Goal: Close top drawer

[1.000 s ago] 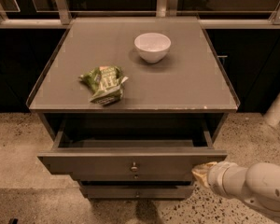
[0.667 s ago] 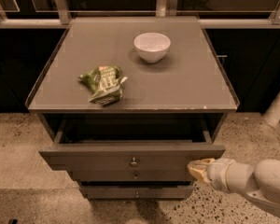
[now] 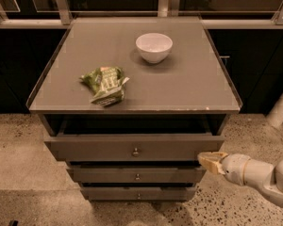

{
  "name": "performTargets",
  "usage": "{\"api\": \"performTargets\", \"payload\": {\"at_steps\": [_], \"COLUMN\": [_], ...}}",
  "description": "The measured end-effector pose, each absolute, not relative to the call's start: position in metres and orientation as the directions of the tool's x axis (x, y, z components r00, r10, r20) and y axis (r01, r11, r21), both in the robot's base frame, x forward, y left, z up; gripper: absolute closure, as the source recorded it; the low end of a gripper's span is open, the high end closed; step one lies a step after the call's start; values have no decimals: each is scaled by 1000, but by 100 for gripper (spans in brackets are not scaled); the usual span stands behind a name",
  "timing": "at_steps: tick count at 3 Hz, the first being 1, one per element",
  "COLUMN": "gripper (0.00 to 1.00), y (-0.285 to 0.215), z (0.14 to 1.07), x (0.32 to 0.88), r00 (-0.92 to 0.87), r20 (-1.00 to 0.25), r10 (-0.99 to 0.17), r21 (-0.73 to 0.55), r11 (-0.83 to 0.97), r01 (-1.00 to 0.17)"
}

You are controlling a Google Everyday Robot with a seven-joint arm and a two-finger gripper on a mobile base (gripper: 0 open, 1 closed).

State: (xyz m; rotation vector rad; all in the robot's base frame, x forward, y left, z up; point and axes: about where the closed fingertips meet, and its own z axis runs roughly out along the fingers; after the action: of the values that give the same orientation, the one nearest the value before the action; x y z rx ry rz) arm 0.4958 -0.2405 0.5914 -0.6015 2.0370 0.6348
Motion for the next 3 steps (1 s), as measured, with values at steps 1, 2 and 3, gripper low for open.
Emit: {"api": "performTargets", "payload": {"at_steps": [1, 2, 3], "gripper": [100, 100, 81], "y": [-251, -252, -247], "z": [601, 602, 586], "x": [514, 515, 500], "r00": [-451, -451, -522], "r20": [-883, -883, -813], "r10": [-128, -131, -258], "r21": [211, 207, 148], "r11": [751, 754, 775], "r01": [-626, -624, -614]}}
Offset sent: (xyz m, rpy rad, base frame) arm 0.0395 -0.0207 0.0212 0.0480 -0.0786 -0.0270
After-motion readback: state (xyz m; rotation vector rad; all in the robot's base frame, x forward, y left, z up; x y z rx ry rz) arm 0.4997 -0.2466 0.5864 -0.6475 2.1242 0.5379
